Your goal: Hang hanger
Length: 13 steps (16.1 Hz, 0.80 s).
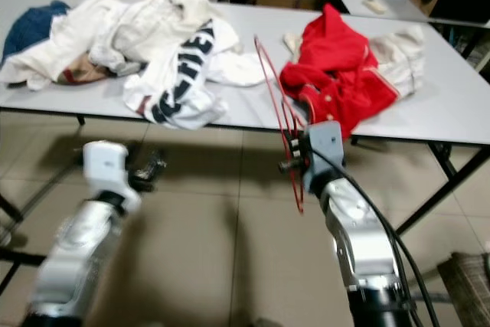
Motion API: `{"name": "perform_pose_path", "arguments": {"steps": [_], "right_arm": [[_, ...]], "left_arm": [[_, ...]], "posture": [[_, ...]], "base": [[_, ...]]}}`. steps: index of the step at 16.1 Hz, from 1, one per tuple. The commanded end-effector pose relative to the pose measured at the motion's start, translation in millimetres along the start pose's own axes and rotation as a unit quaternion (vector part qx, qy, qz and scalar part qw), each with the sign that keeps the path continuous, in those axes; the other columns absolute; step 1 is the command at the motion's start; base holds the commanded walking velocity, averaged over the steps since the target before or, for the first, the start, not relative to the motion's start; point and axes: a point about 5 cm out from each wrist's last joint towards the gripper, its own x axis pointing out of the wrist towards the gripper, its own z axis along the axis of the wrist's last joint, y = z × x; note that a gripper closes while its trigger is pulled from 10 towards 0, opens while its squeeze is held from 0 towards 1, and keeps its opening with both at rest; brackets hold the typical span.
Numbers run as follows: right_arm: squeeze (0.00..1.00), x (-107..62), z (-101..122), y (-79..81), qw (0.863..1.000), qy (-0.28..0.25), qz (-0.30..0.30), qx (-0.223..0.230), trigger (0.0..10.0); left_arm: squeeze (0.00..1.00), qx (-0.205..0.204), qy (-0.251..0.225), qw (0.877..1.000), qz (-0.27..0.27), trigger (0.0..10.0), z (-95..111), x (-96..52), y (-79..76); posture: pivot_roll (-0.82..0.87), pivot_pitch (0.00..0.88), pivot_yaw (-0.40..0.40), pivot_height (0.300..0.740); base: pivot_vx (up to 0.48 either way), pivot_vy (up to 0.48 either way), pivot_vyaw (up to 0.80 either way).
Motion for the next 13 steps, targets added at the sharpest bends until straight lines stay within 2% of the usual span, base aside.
{"name": "perform_pose_path", "arguments": {"steps": [1,5,9,11,13], "right_arm": [[0.0,-2.5,2.8,0.7,1.0,-0.008,0.0,0.005,10.0],[0.0,-5.3,3.3,-4.6,1.0,-0.008,-0.014,0.002,10.0],[0.0,-10.0,3.2,4.5,0.999,-0.019,-0.003,-0.026,10.0],[0.0,-10.1,3.0,3.2,0.999,-0.025,-0.005,-0.024,10.0],[0.0,-8.3,6.9,10.4,0.999,-0.037,0.02,-0.022,10.0]], "left_arm": [[0.07,0.011,-0.008,1.0,0.009,10.0,3.9,0.7,6.9],[0.08,0.02,-0.006,1.0,-0.002,10.0,6.6,2.0,8.1],[0.08,0.025,-0.001,1.0,0.002,10.0,2.2,4.3,11.3],[0.07,0.035,-0.003,0.999,0.005,10.0,4.6,6.5,13.0],[0.07,0.042,-0.017,0.999,0.026,10.0,9.6,5.5,18.5]], "posture": [[-0.04,0.013,-0.055,0.74],[-0.04,0.032,-0.035,0.74],[-0.06,0.035,-0.016,0.74],[-0.05,0.032,-0.005,0.74],[-0.04,0.031,-0.014,0.74]], "base": [[0.0,0.0,-0.47],[0.23,0.0,-0.7],[0.316,0.0,0.0],[0.319,0.0,0.0],[0.289,0.0,0.0]]}}
